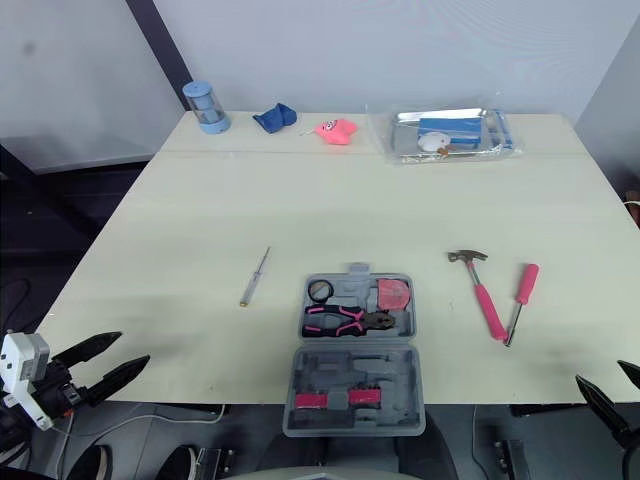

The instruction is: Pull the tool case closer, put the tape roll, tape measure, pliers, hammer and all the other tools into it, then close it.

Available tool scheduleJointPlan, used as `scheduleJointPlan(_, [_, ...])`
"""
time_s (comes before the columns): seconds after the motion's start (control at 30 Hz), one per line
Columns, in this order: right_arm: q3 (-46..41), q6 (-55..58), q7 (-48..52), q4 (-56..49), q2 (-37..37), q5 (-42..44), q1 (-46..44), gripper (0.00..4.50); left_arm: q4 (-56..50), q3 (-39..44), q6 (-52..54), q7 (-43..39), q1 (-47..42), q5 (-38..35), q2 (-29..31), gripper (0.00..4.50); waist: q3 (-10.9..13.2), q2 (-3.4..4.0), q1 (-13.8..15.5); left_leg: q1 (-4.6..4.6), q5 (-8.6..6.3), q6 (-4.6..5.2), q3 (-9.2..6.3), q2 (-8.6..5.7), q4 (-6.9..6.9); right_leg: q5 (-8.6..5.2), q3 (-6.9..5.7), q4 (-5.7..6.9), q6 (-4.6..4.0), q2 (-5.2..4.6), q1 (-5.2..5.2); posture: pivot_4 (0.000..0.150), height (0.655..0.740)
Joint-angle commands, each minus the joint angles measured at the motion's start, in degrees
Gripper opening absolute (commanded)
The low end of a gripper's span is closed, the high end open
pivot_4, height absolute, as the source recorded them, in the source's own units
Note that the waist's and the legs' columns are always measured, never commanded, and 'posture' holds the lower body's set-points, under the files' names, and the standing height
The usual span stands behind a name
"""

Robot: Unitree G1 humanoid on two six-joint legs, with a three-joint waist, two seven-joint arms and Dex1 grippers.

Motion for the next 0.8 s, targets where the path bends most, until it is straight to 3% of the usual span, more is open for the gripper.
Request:
scheduleJointPlan(0.03, [2.6, 4.7, -0.9, -9.5, -2.1, 1.9, -0.6, 4.46, -3.8, -2.9, -1.8, -1.9, -0.6, 1.3, 0.8, 4.5, 0.0, 0.0, 0.0, 0.0, 0.0, 0.0, 0.0, 0.0, -0.01, 0.0, 0.0, 0.0, 0.0, 0.01, 0.0, 0.15, 0.74])
scheduleJointPlan(0.33, [16.4, 12.1, -1.2, -21.4, -7.6, -1.4, -8.3, 4.46, -6.4, -14.5, -4.3, -5.0, -7.6, 5.9, 1.5, 4.5, 0.0, -0.03, 0.3, -0.08, 0.0, 0.0, -0.08, 0.0, 0.0, 0.02, -0.09, -0.09, 0.03, 0.01, 0.0, 0.15, 0.74])
scheduleJointPlan(0.37, [18.3, 12.7, -1.0, -21.5, -8.4, -2.2, -9.7, 4.49, -6.7, -15.9, -4.1, -5.3, -8.7, 6.2, 1.5, 4.24, 0.0, -0.03, 0.3, -0.09, 0.0, 0.0, -0.09, 0.0, 0.0, 0.03, -0.09, -0.09, 0.03, 0.01, 0.0, 0.15, 0.74])
scheduleJointPlan(0.47, [24.4, 13.6, 0.3, -20.0, -9.5, -4.3, -14.9, 3.73, -5.8, -20.4, -4.5, -6.8, -12.7, 7.9, 1.3, 3.32, 0.0, -0.04, 0.2, -0.07, 0.0, 0.0, -0.08, 0.0, 0.01, 0.03, -0.09, -0.08, 0.03, 0.01, 0.01, 0.15, 0.74])
scheduleJointPlan(0.6, [31.7, 12.6, 2.0, -15.9, -10.3, -8.9, -20.2, 1.71, -2.1, -26.4, -6.0, -9.1, -17.9, 10.9, 0.8, 1.33, 0.0, -0.03, 0.2, -0.09, 0.0, 0.0, -0.14, -0.01, 0.01, 0.03, -0.14, -0.08, 0.03, 0.03, 0.01, 0.15, 0.74])
scheduleJointPlan(0.63, [32.9, 12.0, 2.3, -15.0, -10.5, -10.0, -21.2, 1.57, -1.2, -27.6, -6.4, -9.5, -19.1, 11.5, 0.6, 1.19, 0.0, -0.03, 0.2, -0.1, 0.0, 0.0, -0.14, -0.01, 0.01, 0.03, -0.15, -0.08, 0.03, 0.03, 0.0, 0.15, 0.74])
scheduleJointPlan(0.7, [35.2, 10.7, 3.3, -13.4, -11.1, -12.1, -22.8, 0.45, 0.2, -29.6, -6.6, -10.6, -21.1, 12.0, 0.3, 0.16, 0.0, -0.03, 0.2, -0.14, 0.0, 0.0, -0.18, -0.03, 0.02, 0.03, -0.18, -0.08, 0.03, 0.03, -0.01, 0.15, 0.74])
scheduleJointPlan(0.73, [36.3, 10.0, 3.5, -12.8, -11.2, -13.1, -23.6, 0.08, 0.6, -30.5, -6.5, -11.0, -22.0, 12.3, 0.1, 0.02, 0.0, -0.03, 0.2, -0.15, 0.0, 0.0, -0.2, -0.03, 0.02, 0.03, -0.2, -0.09, 0.03, 0.02, -0.02, 0.15, 0.74])
scheduleJointPlan(0.8, [38.8, 8.5, 3.7, -11.2, -10.8, -15.4, -25.7, 0.08, 1.5, -32.4, -6.0, -11.5, -23.6, 12.9, -0.2, 0.02, 0.0, -0.03, 0.2, -0.14, 0.0, 0.0, -0.22, -0.03, 0.02, 0.03, -0.22, -0.07, 0.03, 0.02, -0.01, 0.15, 0.74])
